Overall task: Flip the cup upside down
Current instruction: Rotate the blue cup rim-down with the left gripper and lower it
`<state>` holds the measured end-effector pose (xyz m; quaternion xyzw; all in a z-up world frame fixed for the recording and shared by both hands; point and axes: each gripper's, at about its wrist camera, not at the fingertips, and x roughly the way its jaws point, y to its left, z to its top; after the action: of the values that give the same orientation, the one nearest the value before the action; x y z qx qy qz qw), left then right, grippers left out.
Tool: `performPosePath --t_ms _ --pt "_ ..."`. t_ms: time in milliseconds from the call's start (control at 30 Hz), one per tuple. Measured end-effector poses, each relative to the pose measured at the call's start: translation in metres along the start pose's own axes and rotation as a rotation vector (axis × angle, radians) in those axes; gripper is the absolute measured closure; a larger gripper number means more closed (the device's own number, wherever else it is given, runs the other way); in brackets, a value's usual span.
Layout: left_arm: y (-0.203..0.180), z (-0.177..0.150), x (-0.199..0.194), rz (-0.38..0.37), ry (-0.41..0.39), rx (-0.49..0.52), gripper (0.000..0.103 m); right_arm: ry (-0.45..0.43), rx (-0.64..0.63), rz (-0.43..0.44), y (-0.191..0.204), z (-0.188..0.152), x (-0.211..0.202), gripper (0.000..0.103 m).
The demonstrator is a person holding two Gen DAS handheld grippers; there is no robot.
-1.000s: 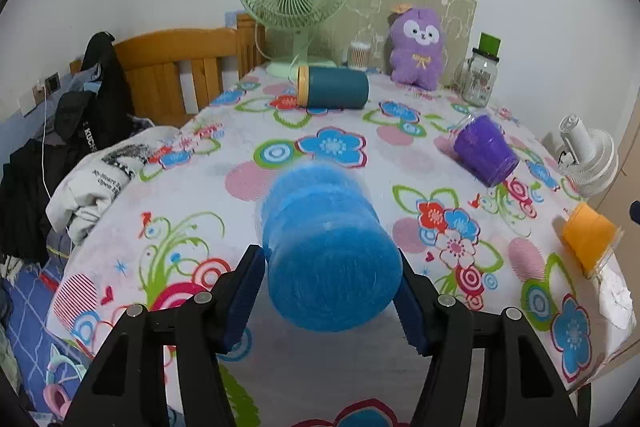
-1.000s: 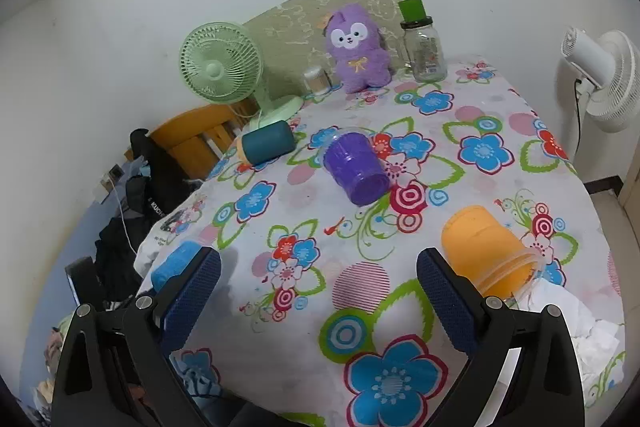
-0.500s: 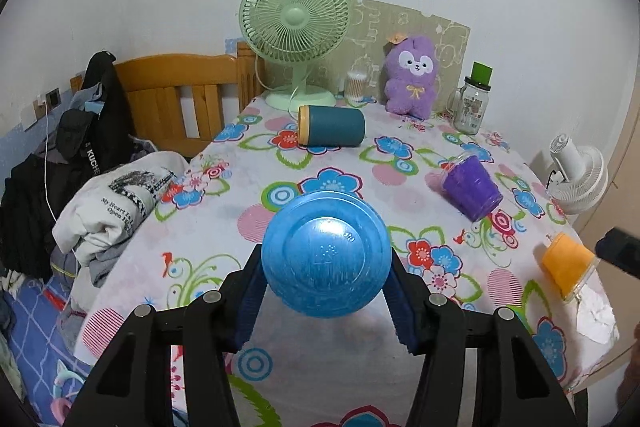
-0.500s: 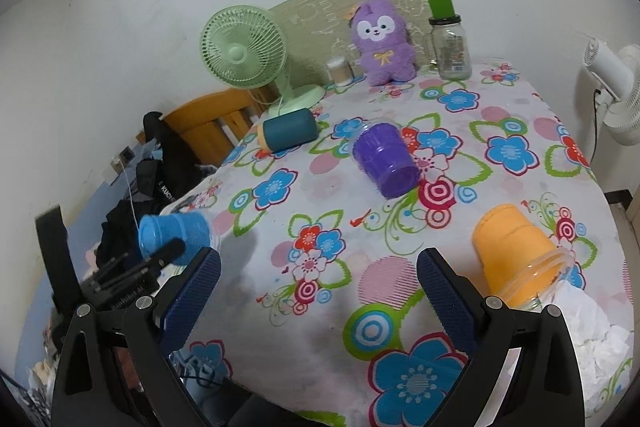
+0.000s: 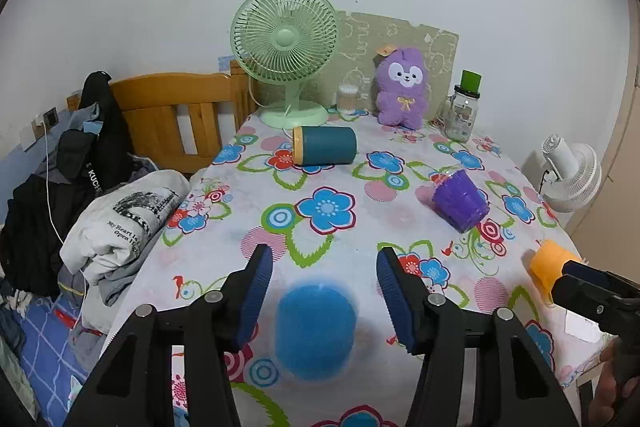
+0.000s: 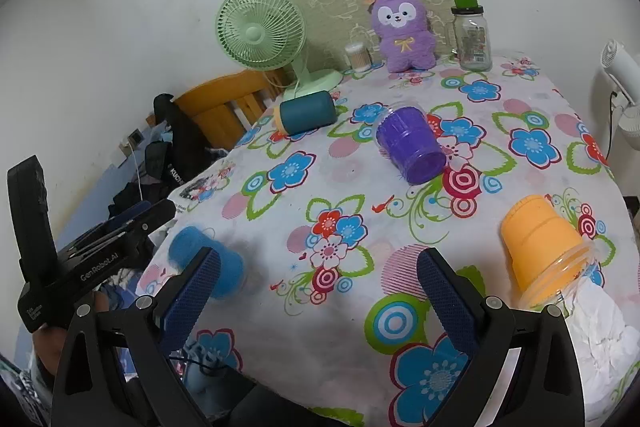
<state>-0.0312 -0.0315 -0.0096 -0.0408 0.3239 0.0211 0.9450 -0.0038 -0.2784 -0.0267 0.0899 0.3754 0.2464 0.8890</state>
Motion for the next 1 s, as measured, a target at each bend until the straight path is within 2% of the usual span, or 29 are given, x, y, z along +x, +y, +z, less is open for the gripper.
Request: performPosePath --t_ms 267,333,400,467,500,600,767,833,900,1000 --pt "0.001 -0.001 0.001 -0.001 0.000 -0.004 0.049 0.006 0.010 0.002 0.000 -0.001 0.002 0.003" --pt "0.004 -0.002 0.000 0.005 0.003 -0.008 0.041 0.012 0.009 0.002 0.000 -0.002 0.004 0.003" --pt "0.009 -0.006 -0.001 0.005 0.003 -0.019 0.020 0.021 0.006 0.003 0.002 -0.003 0.008 0.003" --pt "0.015 -0.011 -0.001 0.001 0.013 -0.030 0.010 0.031 0.003 0.000 0.003 -0.004 0.011 0.003" --pt "0.018 -0.013 0.000 -0.012 0.025 -0.034 0.005 0.035 0.002 0.000 0.004 -0.004 0.012 0.003" --pt "0.023 -0.023 0.008 -0.041 0.067 -0.041 0.002 0.046 0.006 0.004 0.005 -0.005 0.018 0.003" --pt "0.018 -0.030 0.028 -0.048 0.124 -0.002 0.003 0.065 -0.002 0.009 0.011 -0.006 0.026 0.003" --pt "0.014 -0.031 0.036 -0.049 0.139 0.018 0.010 0.069 -0.006 0.010 0.013 -0.006 0.027 0.003" --pt "0.013 -0.031 0.042 -0.056 0.155 0.021 0.026 0.071 -0.009 0.007 0.013 -0.007 0.028 0.003" --pt "0.014 -0.032 0.048 -0.060 0.176 0.011 0.040 0.070 -0.002 0.000 0.011 -0.006 0.027 0.003"
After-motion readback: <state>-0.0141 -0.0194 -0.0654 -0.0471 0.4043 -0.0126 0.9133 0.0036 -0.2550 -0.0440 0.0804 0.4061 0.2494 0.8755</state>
